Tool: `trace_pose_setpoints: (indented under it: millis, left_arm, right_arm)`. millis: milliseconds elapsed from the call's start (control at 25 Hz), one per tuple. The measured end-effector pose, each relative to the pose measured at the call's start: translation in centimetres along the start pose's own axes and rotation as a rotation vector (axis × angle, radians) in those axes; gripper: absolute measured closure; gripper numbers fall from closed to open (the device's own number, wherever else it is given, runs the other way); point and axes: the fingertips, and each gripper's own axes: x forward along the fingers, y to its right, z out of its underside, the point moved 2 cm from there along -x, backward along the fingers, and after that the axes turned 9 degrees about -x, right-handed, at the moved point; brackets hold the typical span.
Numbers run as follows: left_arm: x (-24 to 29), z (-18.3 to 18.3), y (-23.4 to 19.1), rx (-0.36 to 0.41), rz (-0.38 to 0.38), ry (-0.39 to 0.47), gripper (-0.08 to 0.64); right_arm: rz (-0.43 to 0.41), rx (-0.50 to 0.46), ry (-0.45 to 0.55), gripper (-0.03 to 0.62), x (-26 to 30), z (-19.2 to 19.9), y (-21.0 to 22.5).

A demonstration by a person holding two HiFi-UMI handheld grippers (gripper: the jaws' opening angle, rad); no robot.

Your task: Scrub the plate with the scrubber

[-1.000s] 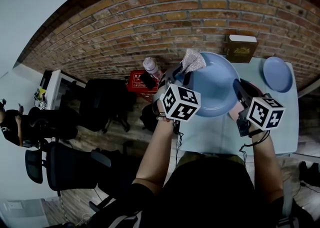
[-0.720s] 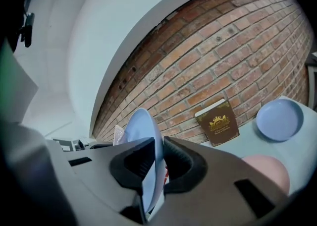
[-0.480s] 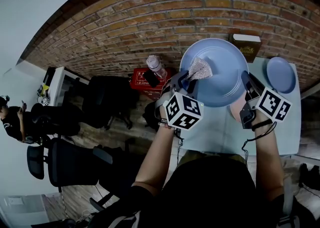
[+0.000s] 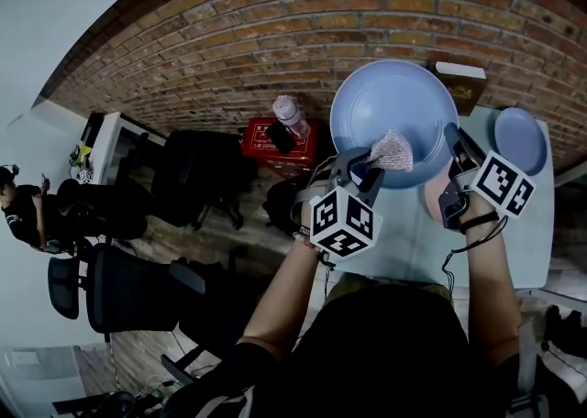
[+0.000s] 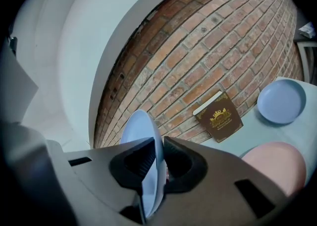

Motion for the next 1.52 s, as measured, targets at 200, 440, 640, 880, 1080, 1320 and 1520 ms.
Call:
trace_pose_setpoints:
  millis: [200,440,640,880,1080,1320,1520]
  left_arm:
    - [0.7,-0.6,2.1,-0.019,0.085,0.021,0.414]
    - [1.5,-1.6,4.2,-0.065,0.177,0.066,0.414]
    - [2.5,-2.2,4.1,-0.086,0.18,0.083,0.414]
    - [3.0,-3.9,2.8,-0.089,0.154,0.112,0.413]
    - [3.9,-4.5,1.3,-0.062,0.087,0.102,0.413]
    - [4.6,-5.2,-0.6,-0.029,0.007,0.079,0.413]
    - [4.7,-5.3,-2.8,-0.006,-0.071,0.052,0.413]
  right_arm:
    - [-0.01,0.002,-0.016,0.531,0.9,0.4,-0.4]
    - [-0.023,0.018,-0.04,0.529,0.9,1.3,-0.7]
    - [-0.032,0.014,-0.05,0.527,0.7,1.9,-0.8]
    - [-0.043,0.015,-0.065,0.526,0.8,2.3,-1.1]
    - [-0.06,0.013,-0.083,0.522,0.8,2.9,-1.1]
    - [-0.082,0.021,-0.091,0.515,0.7,3.2,-1.2]
    - [-0.103,0.044,-0.094,0.515,0.8,3.6,-1.1]
